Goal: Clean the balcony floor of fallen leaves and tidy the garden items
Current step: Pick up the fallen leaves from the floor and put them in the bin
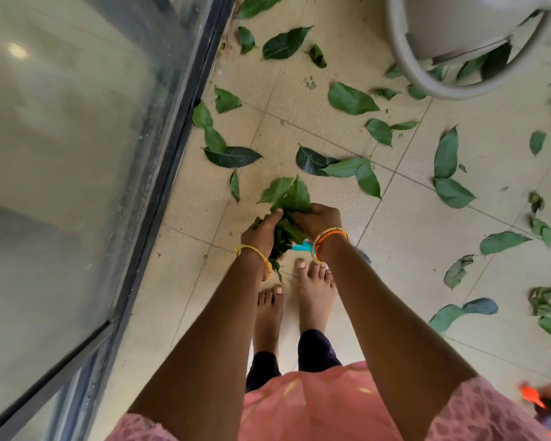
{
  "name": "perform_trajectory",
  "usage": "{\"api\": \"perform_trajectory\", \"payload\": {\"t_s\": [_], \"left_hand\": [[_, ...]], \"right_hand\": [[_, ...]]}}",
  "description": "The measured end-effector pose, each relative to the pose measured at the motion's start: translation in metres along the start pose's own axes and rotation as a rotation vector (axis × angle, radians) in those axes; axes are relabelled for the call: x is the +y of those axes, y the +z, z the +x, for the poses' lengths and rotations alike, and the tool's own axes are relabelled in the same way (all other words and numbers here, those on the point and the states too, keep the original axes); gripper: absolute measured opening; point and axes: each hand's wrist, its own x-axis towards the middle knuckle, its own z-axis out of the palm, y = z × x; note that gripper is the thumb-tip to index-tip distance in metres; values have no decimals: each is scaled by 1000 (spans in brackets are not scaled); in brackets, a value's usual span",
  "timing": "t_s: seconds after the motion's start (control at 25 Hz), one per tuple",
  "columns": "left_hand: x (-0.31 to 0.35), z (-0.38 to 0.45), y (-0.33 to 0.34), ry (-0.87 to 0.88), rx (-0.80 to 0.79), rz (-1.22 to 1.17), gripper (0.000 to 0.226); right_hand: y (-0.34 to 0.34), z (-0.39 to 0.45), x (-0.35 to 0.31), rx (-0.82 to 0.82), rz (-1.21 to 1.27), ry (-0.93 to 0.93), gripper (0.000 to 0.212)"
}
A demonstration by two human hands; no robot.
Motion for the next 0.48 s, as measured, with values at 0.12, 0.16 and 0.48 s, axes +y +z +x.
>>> {"api": "perform_trajectory", "payload": {"t_s": [0.12, 0.16, 0.48], "left_hand": [[11, -21, 14, 50, -30, -11, 57], [13, -21, 18, 64, -31, 7, 53], [32, -10, 25, 68, 51, -14, 12]], "right_hand": [[-11, -17, -3, -57, -281, -140, 28], [-14, -20, -7, -75, -374, -177, 29], [-42, -2, -36, -302, -88, -41, 15]]}}
